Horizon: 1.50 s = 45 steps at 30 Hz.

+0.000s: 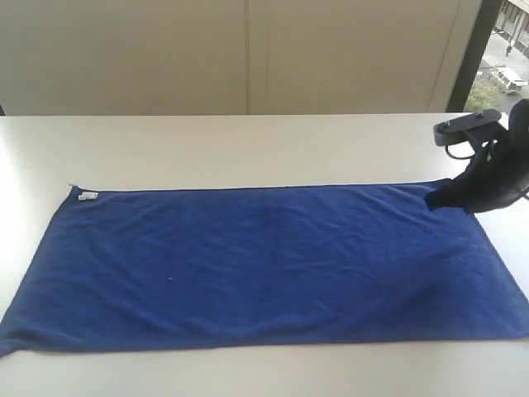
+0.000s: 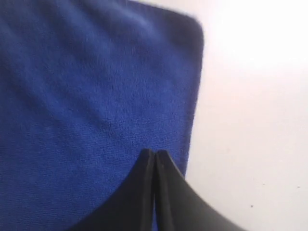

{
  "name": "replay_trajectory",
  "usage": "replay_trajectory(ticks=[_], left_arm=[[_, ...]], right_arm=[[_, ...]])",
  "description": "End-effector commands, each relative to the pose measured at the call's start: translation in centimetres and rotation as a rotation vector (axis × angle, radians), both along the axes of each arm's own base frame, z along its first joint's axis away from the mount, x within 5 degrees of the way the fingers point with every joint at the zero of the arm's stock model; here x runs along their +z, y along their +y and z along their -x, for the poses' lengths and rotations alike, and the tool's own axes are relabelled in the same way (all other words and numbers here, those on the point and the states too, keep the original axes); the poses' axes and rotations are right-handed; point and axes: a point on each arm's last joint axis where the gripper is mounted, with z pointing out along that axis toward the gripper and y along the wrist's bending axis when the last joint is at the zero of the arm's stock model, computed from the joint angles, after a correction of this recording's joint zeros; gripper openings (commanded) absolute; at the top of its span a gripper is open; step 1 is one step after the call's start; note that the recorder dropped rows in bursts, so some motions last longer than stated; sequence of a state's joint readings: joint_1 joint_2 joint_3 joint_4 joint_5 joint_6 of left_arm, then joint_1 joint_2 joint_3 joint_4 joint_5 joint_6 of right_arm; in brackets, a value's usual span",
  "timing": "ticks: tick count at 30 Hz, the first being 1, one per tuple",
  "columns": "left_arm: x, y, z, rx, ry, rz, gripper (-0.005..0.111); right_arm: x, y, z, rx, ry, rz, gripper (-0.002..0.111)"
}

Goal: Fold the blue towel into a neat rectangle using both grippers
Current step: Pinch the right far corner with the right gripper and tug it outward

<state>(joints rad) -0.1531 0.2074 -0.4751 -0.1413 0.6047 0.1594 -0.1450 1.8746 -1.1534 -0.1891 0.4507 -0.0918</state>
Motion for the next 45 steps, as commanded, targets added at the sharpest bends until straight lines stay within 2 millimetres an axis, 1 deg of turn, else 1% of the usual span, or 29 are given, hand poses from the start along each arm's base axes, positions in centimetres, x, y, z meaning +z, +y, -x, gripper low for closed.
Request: replay_trajectory(ticks=[1, 3, 5, 8, 10, 12, 16, 26, 30, 34, 40, 45], left_arm=[[-0.1, -0.1, 0.1, 0.000, 0.001, 0.027, 0.000], [-0.1, -0.2, 0.1, -0.003, 0.004, 0.036, 0.000], [-0.1, -0.2, 0.1, -0.005, 0.005, 0.040, 0.000], [-0.1, -0.2, 0.1, -0.005, 0.005, 0.040, 0.000], [-0.1, -0.2, 0.1, -0.005, 0.005, 0.040, 0.000], [-0.1, -0.2, 0.1, -0.006, 0.004, 0.038, 0.000], [-0.1, -0.2, 0.1, -0.006, 0.004, 0.038, 0.000], [-0.1, -0.2, 0.1, -0.006, -0.001, 0.038, 0.000], [-0.1, -0.2, 0.1, -0.006, -0.003, 0.036, 0.000], [-0.1, -0.2, 0.1, -0.006, -0.003, 0.036, 0.000], [-0.1, -0.2, 0.1, -0.006, -0.003, 0.036, 0.000], [-0.1, -0.2, 0.1, -0.006, -0.003, 0.036, 0.000]], right_arm=[[1.8, -0.3, 1.1, -0.030, 0.029, 0.004, 0.000], [1.0, -0.8, 1.4, -0.050, 0.087, 0.001, 0.004], [0.3, -1.4, 1.4, -0.069, 0.124, -0.004, 0.012], [-0.6, -1.8, 1.2, -0.078, 0.172, -0.007, 0.031], [-1.3, -1.8, 1.1, -0.079, 0.194, -0.010, 0.041], [-1.8, -1.8, 1.1, -0.071, 0.208, -0.009, 0.047], [-2.4, -1.8, 0.7, -0.065, 0.191, -0.010, 0.047], [-2.3, -1.8, 0.2, -0.067, 0.140, -0.023, 0.046], [-2.6, -2.1, 0.1, -0.048, 0.191, -0.021, 0.046], [-2.6, -3.2, -0.4, -0.079, 0.250, -0.110, 0.046], [-2.6, -3.3, -0.6, -0.079, 0.250, -0.131, 0.046], [-3.9, -3.4, -0.6, -0.082, 0.288, -0.139, 0.046]])
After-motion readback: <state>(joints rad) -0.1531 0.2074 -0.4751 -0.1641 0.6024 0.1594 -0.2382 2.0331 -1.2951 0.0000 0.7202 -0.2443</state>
